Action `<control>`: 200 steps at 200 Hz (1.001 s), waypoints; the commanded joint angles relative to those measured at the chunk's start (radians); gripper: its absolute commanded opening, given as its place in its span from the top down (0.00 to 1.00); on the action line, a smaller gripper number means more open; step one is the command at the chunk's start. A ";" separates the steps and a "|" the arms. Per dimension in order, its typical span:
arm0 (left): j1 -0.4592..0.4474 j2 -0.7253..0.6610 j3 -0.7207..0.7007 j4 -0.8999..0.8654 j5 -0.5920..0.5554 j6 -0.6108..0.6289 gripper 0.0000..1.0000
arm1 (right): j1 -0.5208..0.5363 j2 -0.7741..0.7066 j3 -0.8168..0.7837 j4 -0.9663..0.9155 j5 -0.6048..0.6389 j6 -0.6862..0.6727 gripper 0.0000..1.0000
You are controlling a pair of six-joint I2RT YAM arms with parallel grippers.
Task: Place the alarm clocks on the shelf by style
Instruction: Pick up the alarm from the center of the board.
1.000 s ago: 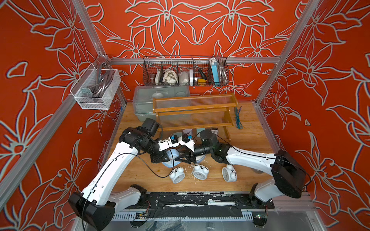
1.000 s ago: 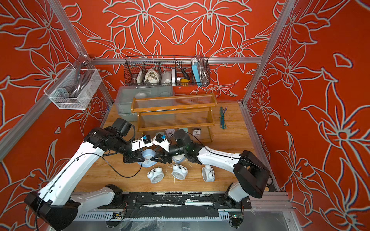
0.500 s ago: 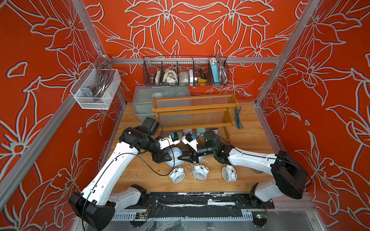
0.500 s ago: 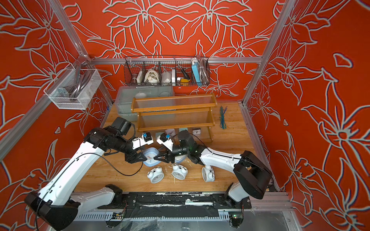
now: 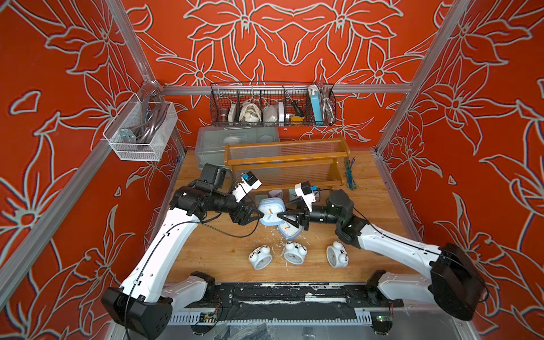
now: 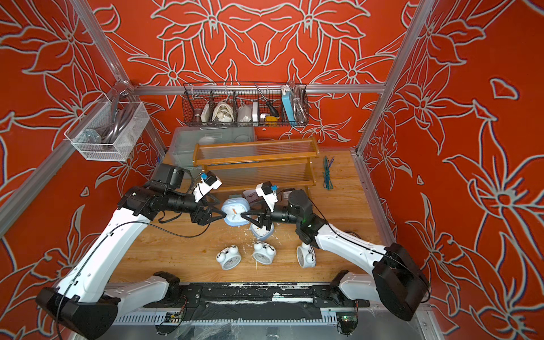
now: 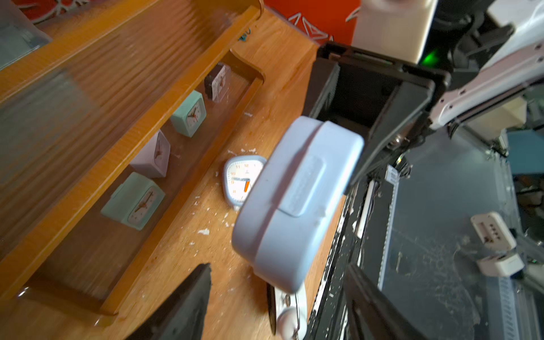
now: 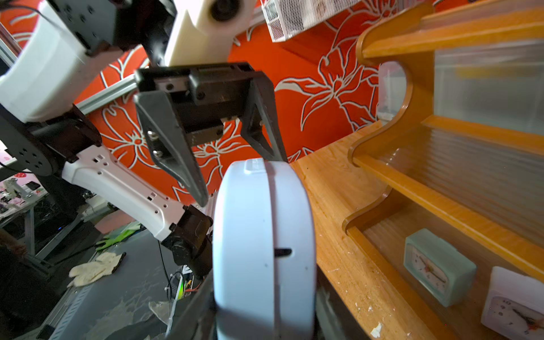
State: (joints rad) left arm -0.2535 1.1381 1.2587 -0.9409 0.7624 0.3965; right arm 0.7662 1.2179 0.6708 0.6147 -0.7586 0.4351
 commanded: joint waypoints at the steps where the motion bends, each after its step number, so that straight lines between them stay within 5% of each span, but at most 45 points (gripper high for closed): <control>1: 0.014 0.005 -0.043 0.161 0.102 -0.158 0.27 | -0.003 -0.052 -0.016 0.067 0.054 0.068 0.67; 36: 0.014 0.024 -0.104 0.234 0.236 -0.214 0.28 | -0.003 -0.078 -0.026 0.105 0.077 0.100 0.67; 98: 0.014 0.021 -0.154 0.215 0.389 -0.138 0.36 | -0.002 -0.066 -0.033 0.136 0.088 0.105 0.67; 200: 0.013 0.031 -0.182 0.235 0.391 -0.088 0.63 | -0.003 -0.076 -0.027 0.032 0.118 0.065 0.58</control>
State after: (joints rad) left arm -0.2363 1.1683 1.0794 -0.7109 1.1091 0.2905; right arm 0.7639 1.1576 0.6468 0.6827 -0.6842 0.5331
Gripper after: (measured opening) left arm 0.435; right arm 0.444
